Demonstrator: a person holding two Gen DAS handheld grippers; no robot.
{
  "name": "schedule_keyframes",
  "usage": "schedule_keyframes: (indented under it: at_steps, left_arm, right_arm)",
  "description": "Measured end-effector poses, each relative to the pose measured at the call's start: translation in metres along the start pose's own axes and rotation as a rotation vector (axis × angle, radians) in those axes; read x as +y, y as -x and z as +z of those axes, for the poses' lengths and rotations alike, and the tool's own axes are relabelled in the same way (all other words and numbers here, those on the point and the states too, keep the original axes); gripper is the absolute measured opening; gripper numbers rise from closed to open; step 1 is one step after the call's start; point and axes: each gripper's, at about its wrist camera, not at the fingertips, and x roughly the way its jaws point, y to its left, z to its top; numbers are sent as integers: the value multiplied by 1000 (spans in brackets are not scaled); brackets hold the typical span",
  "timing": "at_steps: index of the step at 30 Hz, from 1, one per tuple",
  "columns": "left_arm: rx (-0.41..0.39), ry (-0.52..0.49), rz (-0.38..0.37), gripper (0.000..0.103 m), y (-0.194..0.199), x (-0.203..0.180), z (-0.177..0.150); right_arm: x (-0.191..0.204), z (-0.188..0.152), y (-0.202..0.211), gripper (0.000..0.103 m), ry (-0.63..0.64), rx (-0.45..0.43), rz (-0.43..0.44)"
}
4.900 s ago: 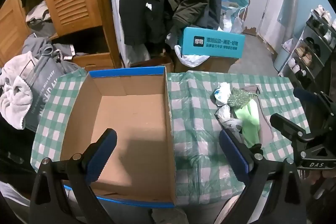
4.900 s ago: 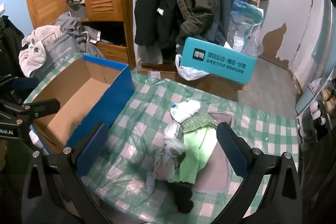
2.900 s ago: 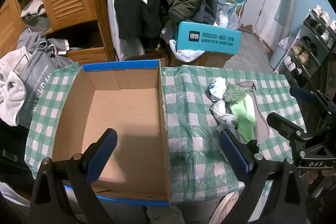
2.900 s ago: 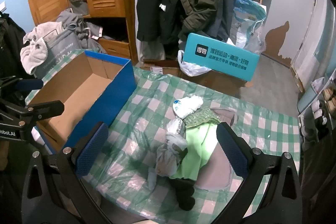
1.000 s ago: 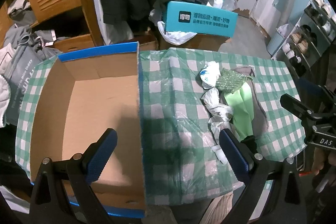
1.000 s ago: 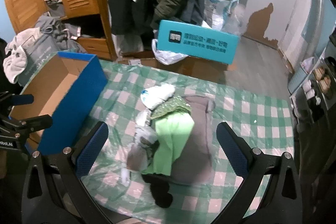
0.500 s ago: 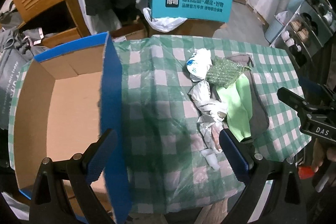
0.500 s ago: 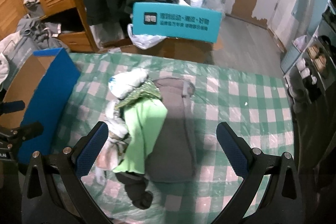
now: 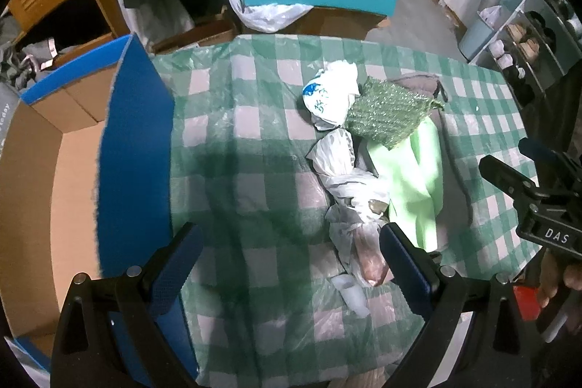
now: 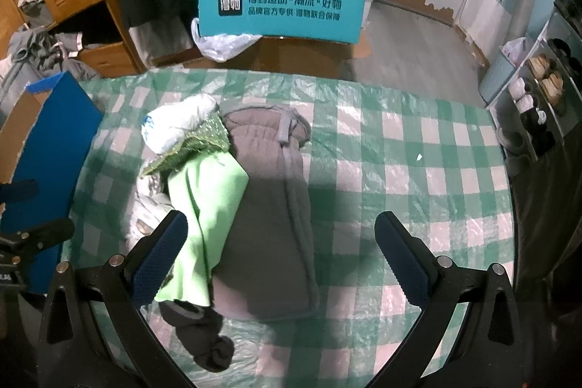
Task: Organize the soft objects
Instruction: 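Move the left tool to the white plastic bundle while the right tool approaches the grey fleece sock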
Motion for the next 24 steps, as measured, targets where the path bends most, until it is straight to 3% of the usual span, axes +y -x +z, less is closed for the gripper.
schedule_keyframes:
  at_steps: [14,24]
  left_arm:
    - [52,4,-14,99,-32,-14,6]
    - [80,-18,-25,99,-49,-33,13]
  right_arm:
    - [-20,-11,-36,101,-27,93,-29]
    - [-20,-21,-53,101,-25,141,0]
